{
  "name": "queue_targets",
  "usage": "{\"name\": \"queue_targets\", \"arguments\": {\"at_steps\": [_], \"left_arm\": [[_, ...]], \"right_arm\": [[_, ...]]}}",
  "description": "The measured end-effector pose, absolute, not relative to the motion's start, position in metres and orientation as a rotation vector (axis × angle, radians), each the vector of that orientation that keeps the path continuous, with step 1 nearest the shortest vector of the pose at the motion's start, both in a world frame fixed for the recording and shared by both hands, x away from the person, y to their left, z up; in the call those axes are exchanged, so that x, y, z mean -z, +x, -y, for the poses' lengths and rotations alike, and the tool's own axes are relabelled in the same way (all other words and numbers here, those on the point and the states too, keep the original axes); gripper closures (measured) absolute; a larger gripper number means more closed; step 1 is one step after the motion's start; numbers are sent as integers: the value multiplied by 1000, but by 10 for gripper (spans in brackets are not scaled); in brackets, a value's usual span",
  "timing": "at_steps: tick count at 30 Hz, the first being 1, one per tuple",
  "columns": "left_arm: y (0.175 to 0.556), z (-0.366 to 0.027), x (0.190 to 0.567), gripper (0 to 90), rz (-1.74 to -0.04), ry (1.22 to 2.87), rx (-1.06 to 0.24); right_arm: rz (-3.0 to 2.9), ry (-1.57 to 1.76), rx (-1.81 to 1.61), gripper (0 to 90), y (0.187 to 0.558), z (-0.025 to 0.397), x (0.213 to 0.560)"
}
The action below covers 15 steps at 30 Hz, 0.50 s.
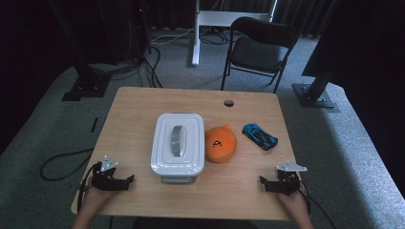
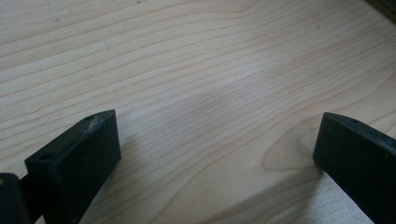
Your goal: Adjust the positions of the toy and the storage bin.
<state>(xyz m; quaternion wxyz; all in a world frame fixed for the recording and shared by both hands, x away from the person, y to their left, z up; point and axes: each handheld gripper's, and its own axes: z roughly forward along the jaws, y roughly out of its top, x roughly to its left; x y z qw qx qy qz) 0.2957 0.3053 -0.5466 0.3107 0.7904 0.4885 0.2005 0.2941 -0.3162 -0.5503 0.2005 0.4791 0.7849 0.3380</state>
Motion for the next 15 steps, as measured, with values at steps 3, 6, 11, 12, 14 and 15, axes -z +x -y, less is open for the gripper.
{"name": "queue_targets", "arguments": {"at_steps": [3,6,11,12,14,15], "left_arm": [[296,-305,547,18,-1294,2083,-533],[296,-305,547,18,-1294,2083,-533],[297,-305,546,17,-1303,2079,-535],[297,-305,546,17,-1307,2078,-536],[298,-305,546,17,-1306,2080,-538],[298,-305,546,17,-1306,2082,-538]], "right_arm": [[-2209,1332,-939,113,294,315,550],[-2222,1332,-927,113,294,314,548],[-2245,1348,-895,113,297,312,546],[-2249,1360,-900,114,299,312,545],[-2257,1368,-905,120,302,313,544],[-2259,1372,-908,120,303,313,543]]}}
